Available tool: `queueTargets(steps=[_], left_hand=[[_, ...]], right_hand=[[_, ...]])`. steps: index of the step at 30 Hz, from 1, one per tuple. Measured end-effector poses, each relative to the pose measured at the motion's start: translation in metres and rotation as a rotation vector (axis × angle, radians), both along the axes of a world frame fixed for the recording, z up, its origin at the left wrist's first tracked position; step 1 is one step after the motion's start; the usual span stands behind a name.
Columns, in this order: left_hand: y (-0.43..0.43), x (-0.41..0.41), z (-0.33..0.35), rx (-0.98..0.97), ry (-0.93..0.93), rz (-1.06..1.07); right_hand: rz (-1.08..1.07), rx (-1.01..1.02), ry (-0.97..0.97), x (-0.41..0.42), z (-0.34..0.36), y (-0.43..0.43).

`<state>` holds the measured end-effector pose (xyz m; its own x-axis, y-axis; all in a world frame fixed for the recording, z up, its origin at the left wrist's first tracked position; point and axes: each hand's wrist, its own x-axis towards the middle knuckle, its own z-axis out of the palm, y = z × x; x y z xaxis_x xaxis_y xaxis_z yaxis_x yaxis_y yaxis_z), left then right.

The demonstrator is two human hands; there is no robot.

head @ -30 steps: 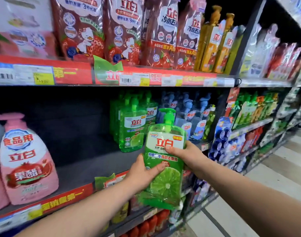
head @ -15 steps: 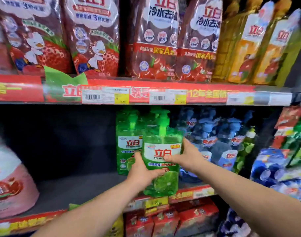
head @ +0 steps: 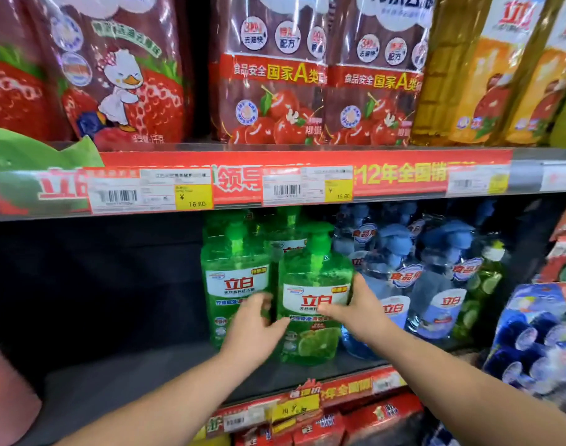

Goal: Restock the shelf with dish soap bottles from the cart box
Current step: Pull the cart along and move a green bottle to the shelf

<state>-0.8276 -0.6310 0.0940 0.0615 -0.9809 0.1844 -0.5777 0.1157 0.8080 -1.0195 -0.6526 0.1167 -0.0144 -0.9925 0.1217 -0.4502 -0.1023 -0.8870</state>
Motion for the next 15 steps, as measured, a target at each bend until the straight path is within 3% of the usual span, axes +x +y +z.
queueTargets(steps=[5,7,12,15], left_hand=[[-0.001,0.052,-0.005,-0.171,0.126,0.407],[-0.013,0.068,-0.004,-0.106,0.102,0.475],[-0.044,0.074,-0.004,0.042,0.267,0.179],[-0.046,0.073,-0.011,0.059,0.289,0.197]], right_hand=[[-0.028,-0.033,-0.042,0.011,-0.024,0.001],[-0.042,-0.014,-0.010,0.012,-0.029,-0.001],[-0.077,0.040,0.072,0.009,-0.028,-0.022],[-0.103,0.084,0.059,0.015,-0.028,-0.033]])
